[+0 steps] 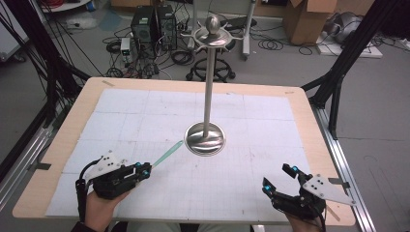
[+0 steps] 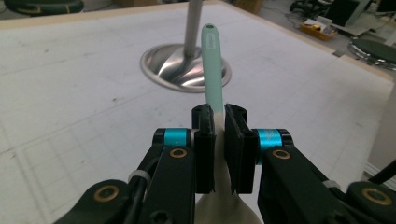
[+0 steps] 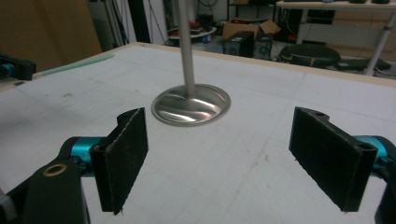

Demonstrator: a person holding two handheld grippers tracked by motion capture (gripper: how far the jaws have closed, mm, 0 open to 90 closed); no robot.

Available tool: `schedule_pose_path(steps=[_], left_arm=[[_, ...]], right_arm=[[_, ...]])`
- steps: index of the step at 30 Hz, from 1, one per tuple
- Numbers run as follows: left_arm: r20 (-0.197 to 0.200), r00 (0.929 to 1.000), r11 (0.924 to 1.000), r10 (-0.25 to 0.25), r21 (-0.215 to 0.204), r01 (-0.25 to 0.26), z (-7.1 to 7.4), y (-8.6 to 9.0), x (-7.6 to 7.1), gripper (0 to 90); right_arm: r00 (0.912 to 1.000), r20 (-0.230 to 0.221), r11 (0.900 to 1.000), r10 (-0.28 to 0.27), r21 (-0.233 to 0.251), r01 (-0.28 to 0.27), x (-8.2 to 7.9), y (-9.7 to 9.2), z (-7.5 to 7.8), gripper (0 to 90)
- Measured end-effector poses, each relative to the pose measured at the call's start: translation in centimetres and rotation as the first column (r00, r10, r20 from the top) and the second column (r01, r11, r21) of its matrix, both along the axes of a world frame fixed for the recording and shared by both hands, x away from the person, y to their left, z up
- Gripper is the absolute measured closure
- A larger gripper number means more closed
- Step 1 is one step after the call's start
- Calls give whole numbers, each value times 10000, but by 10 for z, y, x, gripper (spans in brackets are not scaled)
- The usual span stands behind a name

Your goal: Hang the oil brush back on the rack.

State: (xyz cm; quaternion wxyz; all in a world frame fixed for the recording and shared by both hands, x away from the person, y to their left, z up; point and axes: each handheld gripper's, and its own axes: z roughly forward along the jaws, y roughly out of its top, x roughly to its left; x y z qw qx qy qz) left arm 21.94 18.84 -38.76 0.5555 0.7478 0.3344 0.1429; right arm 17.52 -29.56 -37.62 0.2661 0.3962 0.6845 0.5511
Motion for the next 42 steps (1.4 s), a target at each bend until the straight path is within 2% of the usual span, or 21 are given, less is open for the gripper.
schedule_pose_path(steps=[6,9,11,12,16,18,22,24,28,35,38,42], left_arm=[[505,9981,9989,-367,-289,382,12,-11,-9,820],[652,9967,9980,-480,-371,505,16,-15,-12,820],[739,9957,9975,-551,-390,581,17,-18,-14,820],[772,9953,9973,-588,-401,620,18,-20,-15,820],[964,9927,9957,-722,-505,773,21,-26,-18,820],[1046,9911,9944,-827,-574,891,22,-28,-20,820],[1200,9876,9921,-1012,-618,1091,23,-33,-24,820],[1240,9858,9907,-1131,-621,1215,23,-35,-26,820],[1263,9822,9873,-1389,-603,1473,22,-41,-29,819],[1239,9766,9815,-1760,-538,1837,20,-51,-32,819],[1179,9761,9803,-1826,-545,1900,18,-52,-33,818],[1099,9755,9789,-1906,-530,1973,17,-54,-33,818]], right_arm=[[9977,337,9978,587,-318,-577,6,19,17,185],[9947,625,9923,812,-991,-748,10,33,27,185],[9919,715,9840,1048,-1516,-931,14,45,33,185],[9899,728,9813,1215,-1589,-1088,17,51,35,185],[9807,638,9771,1850,-1183,-1767,31,78,45,185],[9724,605,9678,2253,-1289,-2163,35,95,47,188],[9542,65,9511,2990,-828,-2975,37,123,35,206],[9450,-209,9417,3265,-785,-3272,38,131,28,211],[9318,-587,9315,3581,-458,-3609,39,140,17,213],[9249,-526,9264,3765,186,-3760,39,141,18,253],[9252,-431,9260,3771,381,-3757,38,140,19,266],[9209,-392,9203,3879,716,-3846,38,139,21,286]])
